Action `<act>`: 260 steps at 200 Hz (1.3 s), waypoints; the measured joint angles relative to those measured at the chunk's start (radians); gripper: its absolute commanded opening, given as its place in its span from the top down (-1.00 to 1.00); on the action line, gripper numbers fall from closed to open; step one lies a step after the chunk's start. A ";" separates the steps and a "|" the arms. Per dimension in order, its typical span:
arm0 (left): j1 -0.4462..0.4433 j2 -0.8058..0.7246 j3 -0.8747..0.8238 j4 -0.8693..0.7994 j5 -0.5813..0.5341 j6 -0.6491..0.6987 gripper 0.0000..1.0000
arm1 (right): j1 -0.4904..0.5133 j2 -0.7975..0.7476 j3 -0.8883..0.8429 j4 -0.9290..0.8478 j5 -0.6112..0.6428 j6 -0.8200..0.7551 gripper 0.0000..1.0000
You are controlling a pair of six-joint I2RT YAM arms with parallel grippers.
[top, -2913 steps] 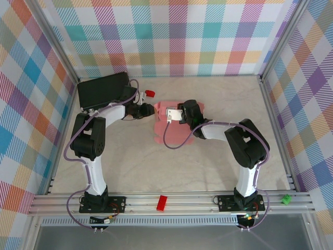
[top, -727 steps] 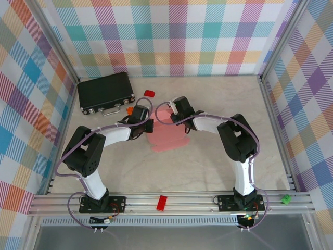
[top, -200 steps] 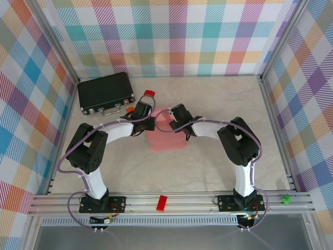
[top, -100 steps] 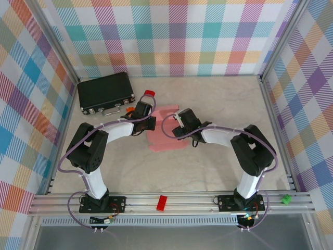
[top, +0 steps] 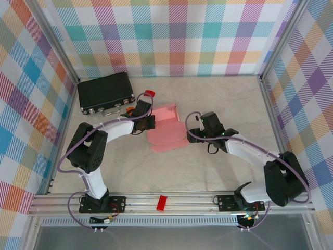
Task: Fold the paper box
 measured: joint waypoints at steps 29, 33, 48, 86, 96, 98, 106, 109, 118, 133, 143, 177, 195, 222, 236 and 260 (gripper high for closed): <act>-0.003 -0.013 0.008 -0.062 -0.029 -0.125 1.00 | -0.005 -0.090 -0.068 -0.011 -0.070 0.075 -0.52; -0.003 -0.016 0.010 -0.072 -0.033 -0.145 1.00 | -0.005 -0.099 -0.075 -0.011 -0.076 0.086 -0.52; -0.003 -0.026 0.013 -0.111 -0.040 -0.221 1.00 | -0.005 -0.139 -0.097 -0.011 -0.094 0.138 -0.49; -0.004 -0.049 0.016 -0.148 -0.026 -0.414 1.00 | -0.005 -0.199 -0.140 0.015 -0.126 0.290 -0.46; -0.006 -0.059 0.016 -0.146 -0.018 -0.468 1.00 | -0.005 -0.200 -0.150 0.032 -0.137 0.327 -0.46; -0.006 -0.061 0.016 -0.146 -0.016 -0.483 1.00 | -0.005 -0.200 -0.150 0.033 -0.138 0.332 -0.46; -0.007 -0.068 0.016 -0.146 -0.008 -0.524 1.00 | -0.005 -0.198 -0.152 0.042 -0.145 0.359 -0.45; -0.008 -0.070 0.016 -0.145 -0.006 -0.537 1.00 | -0.005 -0.198 -0.152 0.043 -0.147 0.367 -0.45; -0.009 -0.075 0.016 -0.145 0.005 -0.589 1.00 | -0.005 -0.194 -0.152 0.056 -0.155 0.390 -0.43; -0.010 -0.076 0.017 -0.149 0.028 -0.669 1.00 | -0.005 -0.181 -0.152 0.074 -0.169 0.422 -0.43; -0.011 -0.076 0.017 -0.156 0.045 -0.719 1.00 | -0.005 -0.171 -0.150 0.082 -0.172 0.436 -0.43; -0.018 -0.076 0.016 -0.162 0.110 -0.863 1.00 | -0.005 -0.124 -0.099 0.100 -0.187 0.463 -0.40; -0.029 -0.076 0.008 -0.142 0.146 -0.913 1.00 | -0.005 -0.095 -0.068 0.116 -0.198 0.469 -0.34; -0.042 -0.076 -0.021 -0.107 0.183 -0.970 1.00 | -0.006 -0.047 -0.038 0.146 -0.208 0.486 -0.28; -0.044 -0.078 -0.038 -0.091 0.195 -0.990 1.00 | -0.006 -0.028 -0.034 0.159 -0.214 0.491 -0.22; -0.044 -0.088 -0.055 -0.078 0.210 -1.014 1.00 | -0.006 0.013 -0.019 0.164 -0.219 0.507 -0.05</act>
